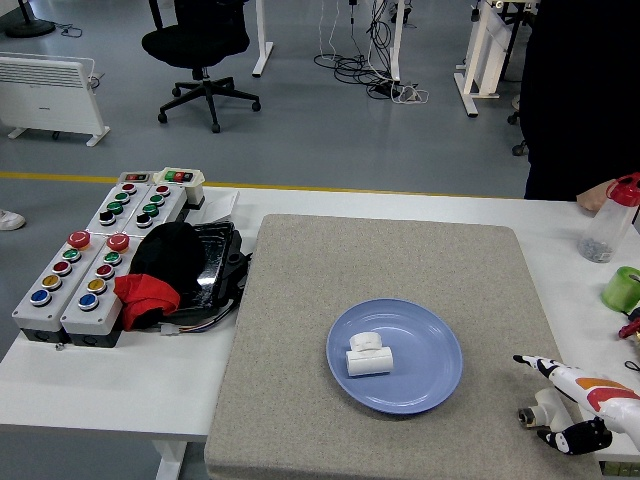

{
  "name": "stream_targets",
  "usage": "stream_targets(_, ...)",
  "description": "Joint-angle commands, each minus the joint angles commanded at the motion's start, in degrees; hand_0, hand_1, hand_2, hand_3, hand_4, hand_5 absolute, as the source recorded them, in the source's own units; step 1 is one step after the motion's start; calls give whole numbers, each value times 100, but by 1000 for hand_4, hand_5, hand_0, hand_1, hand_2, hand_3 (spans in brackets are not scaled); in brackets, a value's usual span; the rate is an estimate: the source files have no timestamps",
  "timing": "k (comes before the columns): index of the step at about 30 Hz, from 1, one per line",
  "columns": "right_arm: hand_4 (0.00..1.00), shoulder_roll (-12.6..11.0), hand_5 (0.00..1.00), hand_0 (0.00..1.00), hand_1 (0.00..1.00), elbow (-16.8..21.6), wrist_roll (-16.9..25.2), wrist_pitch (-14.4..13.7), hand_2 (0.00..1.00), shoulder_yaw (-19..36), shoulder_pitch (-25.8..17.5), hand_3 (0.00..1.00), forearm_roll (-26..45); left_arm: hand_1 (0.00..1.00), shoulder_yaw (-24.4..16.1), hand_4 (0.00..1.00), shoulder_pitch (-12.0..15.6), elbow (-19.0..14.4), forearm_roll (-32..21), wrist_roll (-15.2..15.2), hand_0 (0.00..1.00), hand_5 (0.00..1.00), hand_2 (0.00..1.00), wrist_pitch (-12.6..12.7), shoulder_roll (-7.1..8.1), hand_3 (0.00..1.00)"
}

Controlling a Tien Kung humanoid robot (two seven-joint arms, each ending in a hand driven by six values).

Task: Pick pipe place plate twice

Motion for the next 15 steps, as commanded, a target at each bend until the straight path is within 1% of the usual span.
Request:
stream_targets(4, 760, 53, 282, 866, 889, -124, -70, -57, 998, -3, 25, 998, -16, 747, -10, 401, -1, 0, 18, 9, 717, 998, 719, -3, -5, 656)
stream_targets(5, 754, 62, 272, 772, 825, -145, -110, -36, 997, -10, 30, 998, -20, 747, -8, 401, 0, 0, 13, 10, 718, 998, 719, -2, -7, 655)
stream_targets(10, 754, 67, 272, 772, 825, -169, -220, 54, 997, -23, 35, 998, -76, 747, -7, 401, -4, 0, 13, 11, 718, 998, 719, -4, -9, 655)
stream_targets(11, 747, 67, 271, 661, 708, -171, -228, 74, 970, -24, 34, 928, -84, 748, -8, 401, -4, 0, 11, 11, 718, 998, 719, -3, -9, 656)
stream_targets(13, 747, 65, 271, 661, 708, -173, -195, 52, 970, -42, 36, 928, -103, 748, -13, 401, -4, 0, 15, 11, 718, 998, 719, -2, -11, 656)
stream_targets(15, 747, 68, 271, 661, 708, -168, -103, -85, 970, -75, 40, 928, -169, 748, -13, 401, -2, 0, 18, 12, 718, 998, 719, -3, -12, 656)
